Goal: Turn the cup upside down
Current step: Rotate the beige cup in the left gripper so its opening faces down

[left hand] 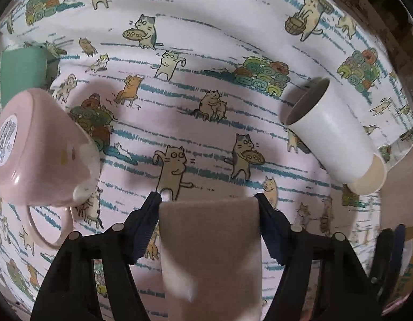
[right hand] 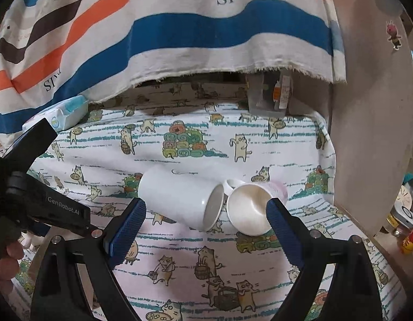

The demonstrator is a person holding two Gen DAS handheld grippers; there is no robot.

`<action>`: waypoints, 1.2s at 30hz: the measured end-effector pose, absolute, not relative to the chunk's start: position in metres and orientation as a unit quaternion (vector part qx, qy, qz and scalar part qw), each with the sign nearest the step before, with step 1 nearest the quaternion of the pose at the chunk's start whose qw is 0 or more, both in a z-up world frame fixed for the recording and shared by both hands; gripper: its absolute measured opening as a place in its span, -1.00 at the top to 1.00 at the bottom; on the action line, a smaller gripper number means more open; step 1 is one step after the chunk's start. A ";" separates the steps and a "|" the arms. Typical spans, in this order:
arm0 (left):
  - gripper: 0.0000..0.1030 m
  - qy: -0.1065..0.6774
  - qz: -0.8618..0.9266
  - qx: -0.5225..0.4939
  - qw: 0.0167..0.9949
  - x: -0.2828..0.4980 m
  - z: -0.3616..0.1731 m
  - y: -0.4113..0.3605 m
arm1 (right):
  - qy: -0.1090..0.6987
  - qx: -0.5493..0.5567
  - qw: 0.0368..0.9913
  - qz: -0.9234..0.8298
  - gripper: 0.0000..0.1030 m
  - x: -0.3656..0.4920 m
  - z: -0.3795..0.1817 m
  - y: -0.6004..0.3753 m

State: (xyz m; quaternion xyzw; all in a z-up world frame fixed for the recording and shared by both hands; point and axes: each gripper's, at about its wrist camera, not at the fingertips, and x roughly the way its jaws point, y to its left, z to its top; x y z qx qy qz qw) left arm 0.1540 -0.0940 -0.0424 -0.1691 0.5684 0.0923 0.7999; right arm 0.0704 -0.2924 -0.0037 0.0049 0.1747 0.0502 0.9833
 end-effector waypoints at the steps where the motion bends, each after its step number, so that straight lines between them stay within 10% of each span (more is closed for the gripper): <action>1: -0.33 0.570 0.099 -0.161 0.799 0.156 -0.045 -0.097 | 0.176 0.006 0.983 0.051 -0.80 0.071 -0.004 -0.293; 36: -0.27 0.309 0.004 0.053 0.950 0.091 0.011 -0.145 | 0.180 0.019 0.984 -0.003 -0.80 0.072 -0.002 -0.305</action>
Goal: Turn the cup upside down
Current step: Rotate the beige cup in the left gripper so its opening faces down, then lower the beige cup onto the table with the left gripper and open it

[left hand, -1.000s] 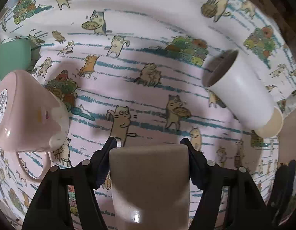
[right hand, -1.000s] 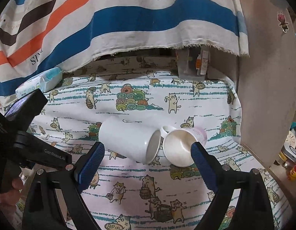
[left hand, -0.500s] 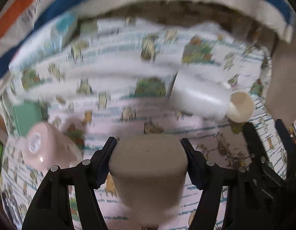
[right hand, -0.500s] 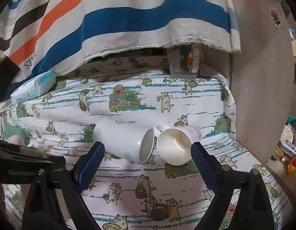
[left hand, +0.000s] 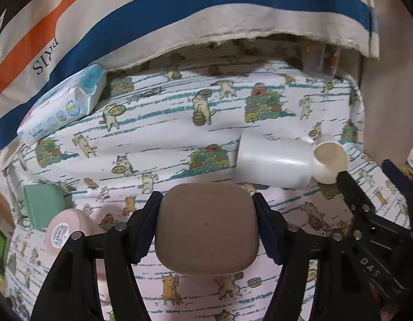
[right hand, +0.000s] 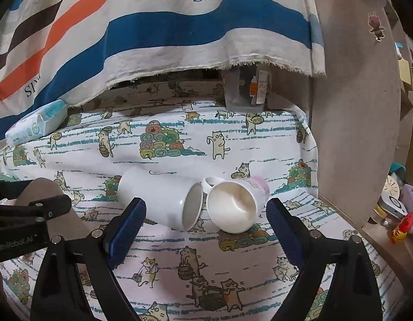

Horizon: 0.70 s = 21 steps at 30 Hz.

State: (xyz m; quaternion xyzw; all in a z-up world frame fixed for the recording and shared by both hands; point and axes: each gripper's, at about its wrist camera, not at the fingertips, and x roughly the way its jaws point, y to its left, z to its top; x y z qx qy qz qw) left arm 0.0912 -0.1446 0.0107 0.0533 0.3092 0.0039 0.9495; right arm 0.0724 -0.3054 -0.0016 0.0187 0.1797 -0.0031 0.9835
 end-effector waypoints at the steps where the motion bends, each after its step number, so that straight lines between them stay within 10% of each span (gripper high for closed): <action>1: -0.27 0.305 0.001 0.056 0.951 0.090 0.011 -0.145 | 0.180 0.019 0.983 -0.003 -0.80 0.073 -0.002 -0.306; 14: -0.28 0.314 -0.032 0.062 0.947 0.088 0.002 -0.147 | 0.190 0.030 0.981 -0.007 -0.80 0.076 -0.005 -0.311; 21: -0.78 0.271 -0.058 0.051 0.960 0.073 0.009 -0.134 | 0.190 0.033 0.981 -0.008 -0.80 0.077 -0.005 -0.314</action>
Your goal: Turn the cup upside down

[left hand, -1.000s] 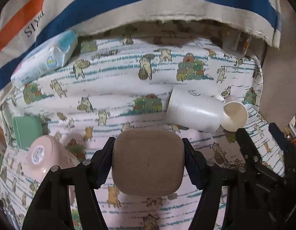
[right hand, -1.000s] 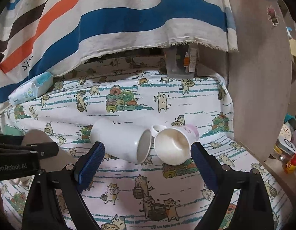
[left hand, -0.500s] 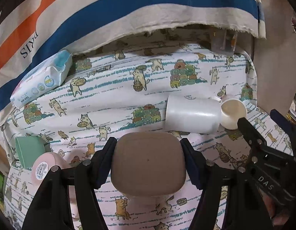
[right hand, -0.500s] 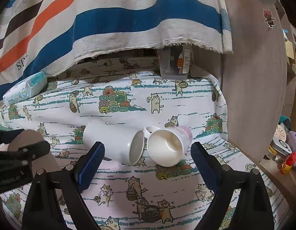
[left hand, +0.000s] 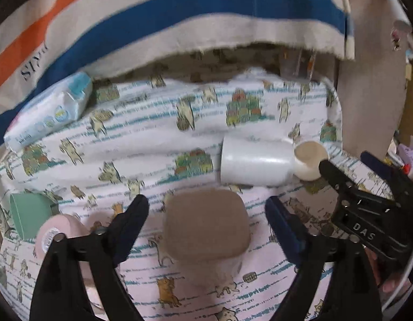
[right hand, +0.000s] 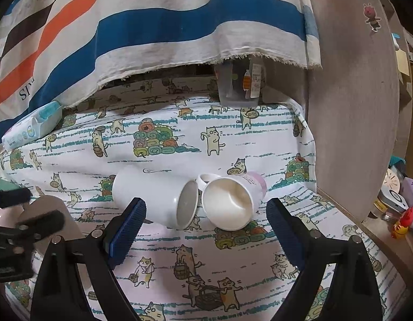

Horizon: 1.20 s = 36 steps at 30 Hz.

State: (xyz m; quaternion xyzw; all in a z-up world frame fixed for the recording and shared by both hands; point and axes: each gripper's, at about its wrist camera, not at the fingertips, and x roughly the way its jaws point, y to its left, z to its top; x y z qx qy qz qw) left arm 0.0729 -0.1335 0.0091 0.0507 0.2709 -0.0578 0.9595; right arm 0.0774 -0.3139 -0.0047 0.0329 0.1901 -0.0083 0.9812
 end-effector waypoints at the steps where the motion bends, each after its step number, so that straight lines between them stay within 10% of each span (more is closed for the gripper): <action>1: -0.82 0.261 -0.062 0.044 0.963 0.070 0.011 -0.130 | 0.190 0.032 0.981 -0.008 -0.80 0.077 -0.005 -0.314; 36: -0.99 0.133 -0.043 0.006 0.990 0.019 -0.016 -0.041 | 0.144 0.023 0.988 0.057 -0.99 0.054 0.003 -0.294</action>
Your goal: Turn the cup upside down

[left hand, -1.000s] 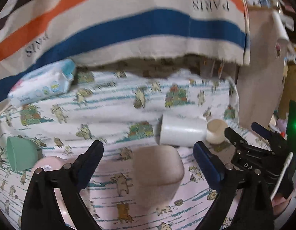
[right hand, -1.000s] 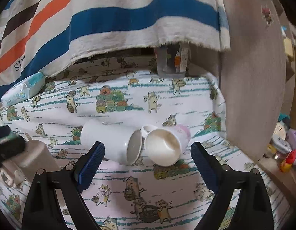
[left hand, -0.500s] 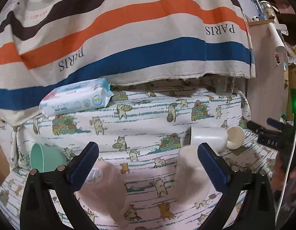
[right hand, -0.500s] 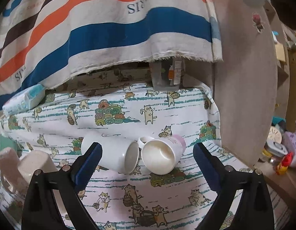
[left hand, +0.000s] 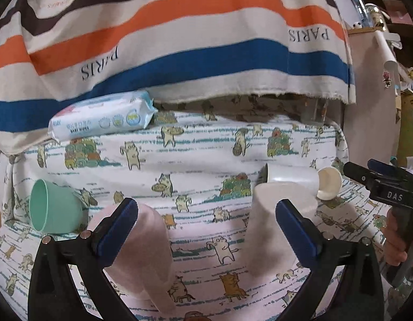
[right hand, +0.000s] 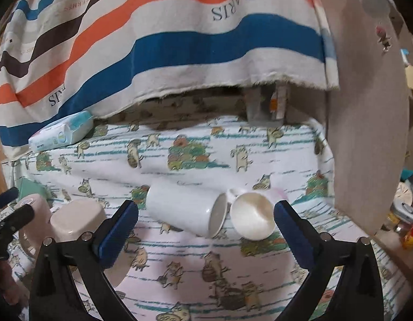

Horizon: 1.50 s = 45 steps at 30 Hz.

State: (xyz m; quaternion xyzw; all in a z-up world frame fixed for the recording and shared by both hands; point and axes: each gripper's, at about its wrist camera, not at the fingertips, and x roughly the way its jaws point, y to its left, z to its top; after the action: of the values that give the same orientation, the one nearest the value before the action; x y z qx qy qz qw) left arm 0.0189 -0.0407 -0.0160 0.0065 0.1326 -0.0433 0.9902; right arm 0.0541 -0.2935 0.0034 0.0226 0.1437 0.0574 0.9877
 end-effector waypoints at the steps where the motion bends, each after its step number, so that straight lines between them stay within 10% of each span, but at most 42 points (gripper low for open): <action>1: -0.99 0.132 -0.043 0.001 0.990 0.018 -0.016 -0.039 | 0.144 0.020 0.988 0.059 -0.99 0.054 0.003 -0.292; 45: -0.99 0.134 -0.013 -0.001 0.991 0.019 -0.018 -0.035 | 0.134 -0.020 0.989 0.053 -0.99 0.045 0.003 -0.276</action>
State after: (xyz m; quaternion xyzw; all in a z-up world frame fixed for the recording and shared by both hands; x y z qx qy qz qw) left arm 0.0195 -0.0349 -0.0178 -0.0013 0.1343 -0.0134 0.9909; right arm 0.0452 -0.2756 0.0029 -0.0204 0.1337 0.0527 0.9894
